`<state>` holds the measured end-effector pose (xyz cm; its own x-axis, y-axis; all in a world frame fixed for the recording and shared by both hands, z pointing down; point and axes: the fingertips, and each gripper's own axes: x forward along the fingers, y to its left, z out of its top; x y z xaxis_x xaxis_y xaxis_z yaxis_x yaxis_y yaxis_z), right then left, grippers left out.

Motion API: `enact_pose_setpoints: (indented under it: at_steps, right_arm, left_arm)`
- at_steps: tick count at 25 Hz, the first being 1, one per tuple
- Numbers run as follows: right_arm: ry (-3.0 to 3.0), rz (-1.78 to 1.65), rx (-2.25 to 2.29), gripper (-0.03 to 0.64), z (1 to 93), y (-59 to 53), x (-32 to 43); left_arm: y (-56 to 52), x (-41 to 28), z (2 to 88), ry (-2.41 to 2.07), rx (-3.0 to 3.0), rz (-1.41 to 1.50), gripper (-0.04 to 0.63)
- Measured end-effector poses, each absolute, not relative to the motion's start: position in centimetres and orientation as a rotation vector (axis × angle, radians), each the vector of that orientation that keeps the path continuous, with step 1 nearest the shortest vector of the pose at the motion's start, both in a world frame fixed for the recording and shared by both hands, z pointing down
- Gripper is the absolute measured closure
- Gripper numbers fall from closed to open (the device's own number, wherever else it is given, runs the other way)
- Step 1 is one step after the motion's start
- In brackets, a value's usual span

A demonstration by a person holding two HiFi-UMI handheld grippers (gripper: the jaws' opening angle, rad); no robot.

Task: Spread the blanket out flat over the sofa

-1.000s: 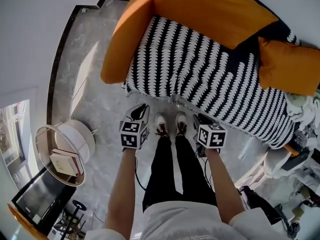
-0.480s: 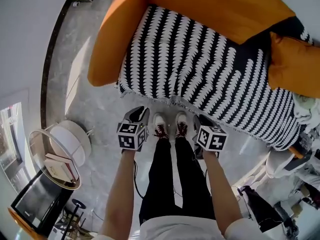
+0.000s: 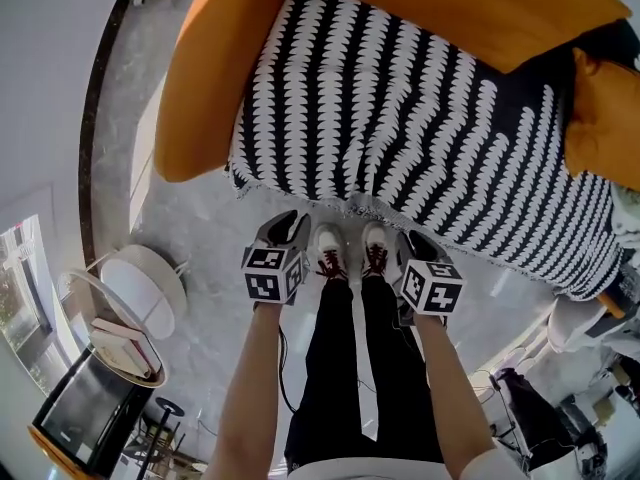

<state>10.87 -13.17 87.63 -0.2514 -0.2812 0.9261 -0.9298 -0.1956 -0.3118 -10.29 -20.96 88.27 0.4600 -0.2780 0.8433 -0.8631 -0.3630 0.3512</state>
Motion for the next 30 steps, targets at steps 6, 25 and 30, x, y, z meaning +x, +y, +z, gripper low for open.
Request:
enact_pose_setpoints:
  at_steps: [6,25,30]
  right_arm:
    - [-1.498,1.53,1.466,0.541,89.0,-13.2,11.4]
    - [-1.332,1.515,1.438,0.543,93.4,-13.0,11.9]
    - [-1.343,1.46,1.427,0.543,93.5,-13.2,12.0]
  left_arm:
    - [-20.9,-10.1,90.1,-1.016,1.839,0.853,0.471]
    - [-22.5,-9.8,93.9,-1.054,1.857,0.843,0.442]
    - [-22.4,-9.7,94.1,-1.059,1.873,0.841,0.453]
